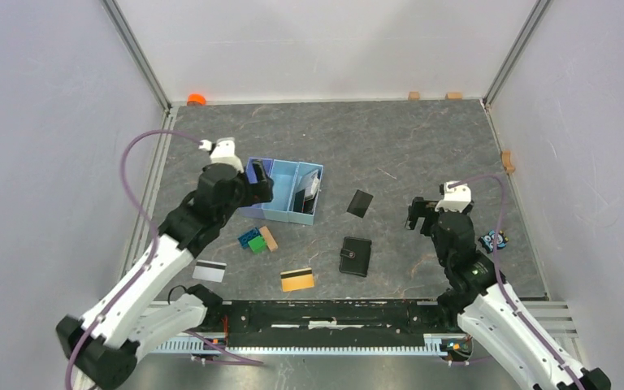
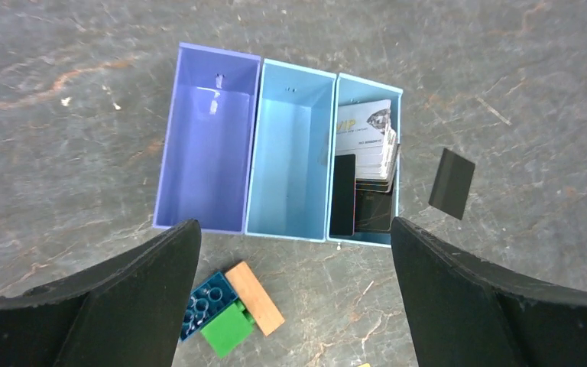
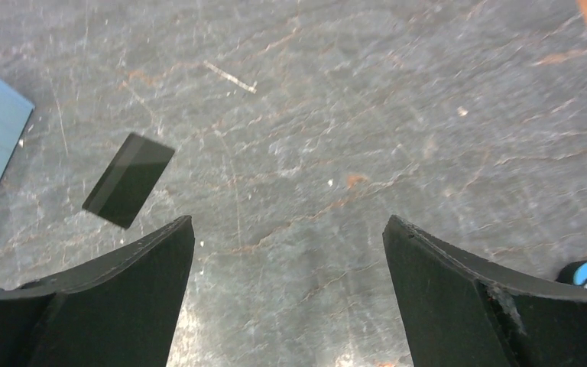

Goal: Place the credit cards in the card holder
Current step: Reset both arms

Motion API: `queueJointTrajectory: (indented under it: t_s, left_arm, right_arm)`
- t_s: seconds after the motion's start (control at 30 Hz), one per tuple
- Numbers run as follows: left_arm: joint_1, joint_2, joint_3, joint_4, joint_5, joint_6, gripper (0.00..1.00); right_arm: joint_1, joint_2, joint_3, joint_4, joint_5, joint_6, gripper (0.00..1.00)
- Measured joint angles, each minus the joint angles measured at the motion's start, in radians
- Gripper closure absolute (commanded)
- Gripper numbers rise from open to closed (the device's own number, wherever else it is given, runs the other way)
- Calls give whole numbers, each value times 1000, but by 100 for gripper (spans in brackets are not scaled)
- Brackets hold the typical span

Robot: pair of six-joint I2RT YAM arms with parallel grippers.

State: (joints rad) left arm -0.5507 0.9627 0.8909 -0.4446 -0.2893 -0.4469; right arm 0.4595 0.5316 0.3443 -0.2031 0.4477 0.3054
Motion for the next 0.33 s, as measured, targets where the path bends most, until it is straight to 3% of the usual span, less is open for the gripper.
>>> queueJointTrajectory:
  t_s: [0.13,0.33]
  left_arm:
    - [-6,-137,-2,-87,-80,11,0]
    - [-6,-217,-55,-178,-151,29,0]
  right_arm:
    - [-2,-49,0,24,45,-45,2]
    - [-3,-71,-3,41,70,-69,2]
